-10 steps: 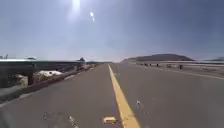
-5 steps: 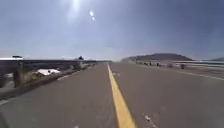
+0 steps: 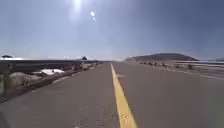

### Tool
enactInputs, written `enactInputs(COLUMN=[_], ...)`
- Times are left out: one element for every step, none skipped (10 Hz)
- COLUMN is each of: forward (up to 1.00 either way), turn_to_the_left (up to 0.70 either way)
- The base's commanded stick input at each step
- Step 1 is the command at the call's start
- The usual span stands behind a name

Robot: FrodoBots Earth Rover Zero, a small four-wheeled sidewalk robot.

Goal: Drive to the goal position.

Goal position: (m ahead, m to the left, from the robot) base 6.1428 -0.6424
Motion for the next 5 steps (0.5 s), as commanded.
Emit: enactInputs(forward=[0.85,0.85,0.85,0.85,0.85], turn_to_the_left=[0.0,0.0,0.0,0.0,0.0])
